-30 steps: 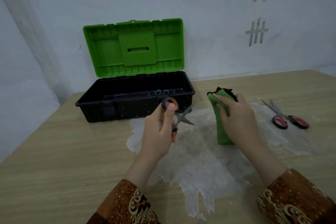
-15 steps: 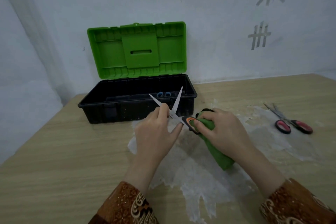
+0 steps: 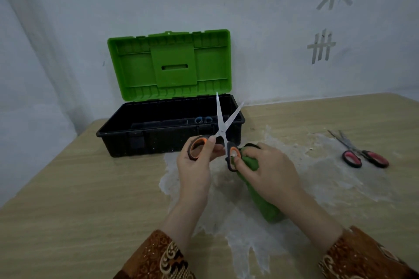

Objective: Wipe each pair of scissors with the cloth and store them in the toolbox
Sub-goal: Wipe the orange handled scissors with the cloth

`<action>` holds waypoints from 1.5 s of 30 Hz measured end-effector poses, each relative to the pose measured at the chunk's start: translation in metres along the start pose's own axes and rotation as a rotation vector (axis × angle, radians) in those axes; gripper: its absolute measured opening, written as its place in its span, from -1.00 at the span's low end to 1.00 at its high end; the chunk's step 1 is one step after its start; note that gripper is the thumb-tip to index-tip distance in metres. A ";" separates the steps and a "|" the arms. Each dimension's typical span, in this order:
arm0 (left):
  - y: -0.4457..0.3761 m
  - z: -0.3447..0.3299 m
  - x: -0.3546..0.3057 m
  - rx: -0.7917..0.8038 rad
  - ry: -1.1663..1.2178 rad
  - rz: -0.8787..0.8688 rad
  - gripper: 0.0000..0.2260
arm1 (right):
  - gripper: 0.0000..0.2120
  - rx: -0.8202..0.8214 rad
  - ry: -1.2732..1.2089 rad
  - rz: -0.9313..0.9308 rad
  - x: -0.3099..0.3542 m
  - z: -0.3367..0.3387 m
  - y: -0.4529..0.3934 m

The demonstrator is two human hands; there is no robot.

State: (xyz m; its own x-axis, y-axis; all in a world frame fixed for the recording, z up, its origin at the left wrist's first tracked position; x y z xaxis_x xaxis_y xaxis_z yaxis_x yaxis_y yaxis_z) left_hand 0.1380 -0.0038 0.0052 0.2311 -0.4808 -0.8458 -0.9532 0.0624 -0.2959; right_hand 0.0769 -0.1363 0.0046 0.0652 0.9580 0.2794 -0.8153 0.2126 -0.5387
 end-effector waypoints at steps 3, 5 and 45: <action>0.002 -0.001 0.003 -0.077 0.074 0.043 -0.88 | -0.70 0.027 -0.016 0.013 0.009 -0.003 0.004; 0.002 -0.001 0.003 -0.097 0.134 0.093 -0.86 | -0.69 0.031 -0.030 0.010 0.012 -0.003 0.005; 0.013 -0.007 0.002 -0.085 -0.062 -0.025 -0.74 | -0.84 -0.268 0.149 0.214 0.000 -0.004 -0.002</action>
State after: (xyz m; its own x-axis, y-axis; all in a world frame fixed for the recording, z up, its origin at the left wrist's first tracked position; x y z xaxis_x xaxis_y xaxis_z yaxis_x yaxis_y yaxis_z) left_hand 0.1252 -0.0098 0.0027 0.2640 -0.4258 -0.8655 -0.9595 -0.0248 -0.2805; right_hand 0.0808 -0.1355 0.0022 0.0085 0.9995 0.0298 -0.6416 0.0283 -0.7665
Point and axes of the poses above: each hand's wrist, its own y-axis away from the middle knuckle, its own z-axis out of the back of the hand, x = y × z, the point moved 1 cm from there along -y, towards the middle knuckle, and after that the axes turned 9 degrees about y, right-handed, at the moved point
